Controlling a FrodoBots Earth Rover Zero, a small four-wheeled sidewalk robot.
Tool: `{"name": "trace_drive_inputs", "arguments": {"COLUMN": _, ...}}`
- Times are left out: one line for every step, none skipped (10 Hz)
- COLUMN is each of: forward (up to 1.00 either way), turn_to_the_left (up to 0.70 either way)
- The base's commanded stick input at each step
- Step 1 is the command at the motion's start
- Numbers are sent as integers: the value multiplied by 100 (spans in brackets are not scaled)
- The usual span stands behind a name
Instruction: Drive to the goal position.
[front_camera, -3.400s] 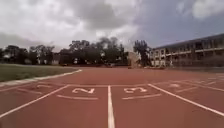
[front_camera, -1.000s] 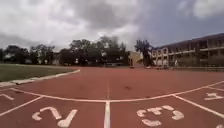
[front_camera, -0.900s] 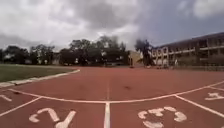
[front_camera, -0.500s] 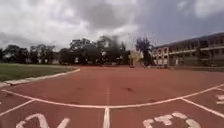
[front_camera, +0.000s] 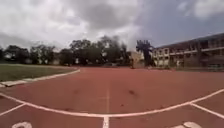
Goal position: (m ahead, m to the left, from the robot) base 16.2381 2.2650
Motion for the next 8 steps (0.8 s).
{"name": "trace_drive_inputs", "arguments": {"forward": 60, "turn_to_the_left": 0}}
{"name": "trace_drive_inputs", "arguments": {"forward": 60, "turn_to_the_left": 0}}
{"name": "trace_drive_inputs", "arguments": {"forward": 60, "turn_to_the_left": 0}}
{"name": "trace_drive_inputs", "arguments": {"forward": 60, "turn_to_the_left": 0}}
{"name": "trace_drive_inputs", "arguments": {"forward": 60, "turn_to_the_left": 0}}
{"name": "trace_drive_inputs", "arguments": {"forward": 60, "turn_to_the_left": 0}}
{"name": "trace_drive_inputs", "arguments": {"forward": 60, "turn_to_the_left": 0}}
{"name": "trace_drive_inputs", "arguments": {"forward": 60, "turn_to_the_left": 0}}
